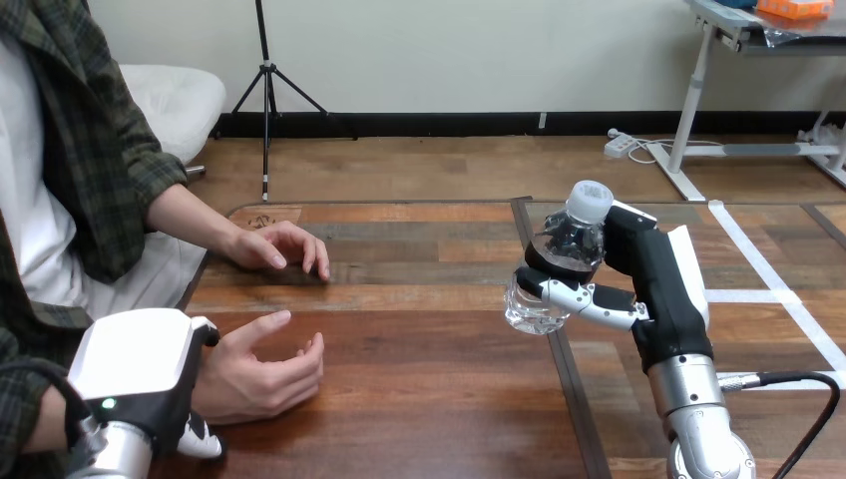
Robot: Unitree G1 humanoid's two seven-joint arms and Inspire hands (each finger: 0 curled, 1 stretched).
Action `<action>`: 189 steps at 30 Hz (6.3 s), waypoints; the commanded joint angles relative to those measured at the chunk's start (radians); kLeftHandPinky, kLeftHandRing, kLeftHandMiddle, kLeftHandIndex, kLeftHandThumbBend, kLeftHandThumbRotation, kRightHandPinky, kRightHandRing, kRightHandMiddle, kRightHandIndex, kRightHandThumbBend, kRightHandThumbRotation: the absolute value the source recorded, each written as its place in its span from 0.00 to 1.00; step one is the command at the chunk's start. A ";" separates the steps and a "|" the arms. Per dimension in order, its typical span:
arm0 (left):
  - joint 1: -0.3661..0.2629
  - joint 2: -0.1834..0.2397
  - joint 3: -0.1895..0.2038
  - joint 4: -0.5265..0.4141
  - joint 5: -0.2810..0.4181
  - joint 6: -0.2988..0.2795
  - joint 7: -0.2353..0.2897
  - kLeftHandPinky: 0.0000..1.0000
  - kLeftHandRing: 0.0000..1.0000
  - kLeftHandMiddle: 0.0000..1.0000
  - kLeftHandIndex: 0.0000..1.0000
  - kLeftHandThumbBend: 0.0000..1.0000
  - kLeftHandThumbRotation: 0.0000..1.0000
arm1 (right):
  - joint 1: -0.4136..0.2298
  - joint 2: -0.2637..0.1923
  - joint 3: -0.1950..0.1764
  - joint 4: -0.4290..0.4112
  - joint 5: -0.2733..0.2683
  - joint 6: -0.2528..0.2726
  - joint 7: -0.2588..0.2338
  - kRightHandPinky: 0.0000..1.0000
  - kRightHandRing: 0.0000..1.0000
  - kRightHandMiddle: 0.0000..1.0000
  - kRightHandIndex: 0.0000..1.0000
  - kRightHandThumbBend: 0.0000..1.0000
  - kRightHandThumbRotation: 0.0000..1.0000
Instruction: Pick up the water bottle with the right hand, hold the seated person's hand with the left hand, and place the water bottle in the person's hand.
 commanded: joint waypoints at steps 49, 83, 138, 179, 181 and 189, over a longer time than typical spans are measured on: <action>-0.092 0.051 -0.116 0.117 0.037 0.152 -0.077 0.60 0.62 0.65 0.68 0.80 0.00 | -0.062 -0.011 -0.020 -0.053 0.044 -0.014 0.025 0.42 0.45 0.50 0.54 0.71 0.00; -0.110 0.071 -0.159 0.123 0.034 0.188 -0.189 0.64 0.66 0.68 0.66 0.78 0.00 | -0.071 -0.019 -0.018 -0.040 0.041 -0.020 0.023 0.41 0.45 0.50 0.54 0.72 0.00; -0.115 0.078 -0.162 0.157 -0.011 0.150 -0.100 0.60 0.61 0.63 0.66 0.75 0.00 | -0.077 -0.026 -0.017 -0.039 0.031 -0.028 0.019 0.41 0.45 0.51 0.53 0.72 0.00; -0.091 0.080 -0.127 0.204 -0.183 -0.015 0.193 0.50 0.51 0.53 0.54 0.80 0.00 | -0.076 -0.018 -0.023 -0.039 0.043 -0.010 0.026 0.40 0.45 0.50 0.53 0.72 0.00; -0.091 0.083 -0.128 0.204 -0.191 -0.026 0.200 0.50 0.51 0.53 0.54 0.81 0.00 | -0.077 -0.018 -0.023 -0.038 0.044 -0.015 0.027 0.40 0.45 0.50 0.53 0.72 0.00; -0.092 0.082 -0.129 0.209 -0.215 -0.048 0.228 0.50 0.52 0.54 0.55 0.81 0.00 | -0.076 -0.022 -0.021 -0.039 0.035 -0.011 0.020 0.40 0.45 0.50 0.53 0.72 0.00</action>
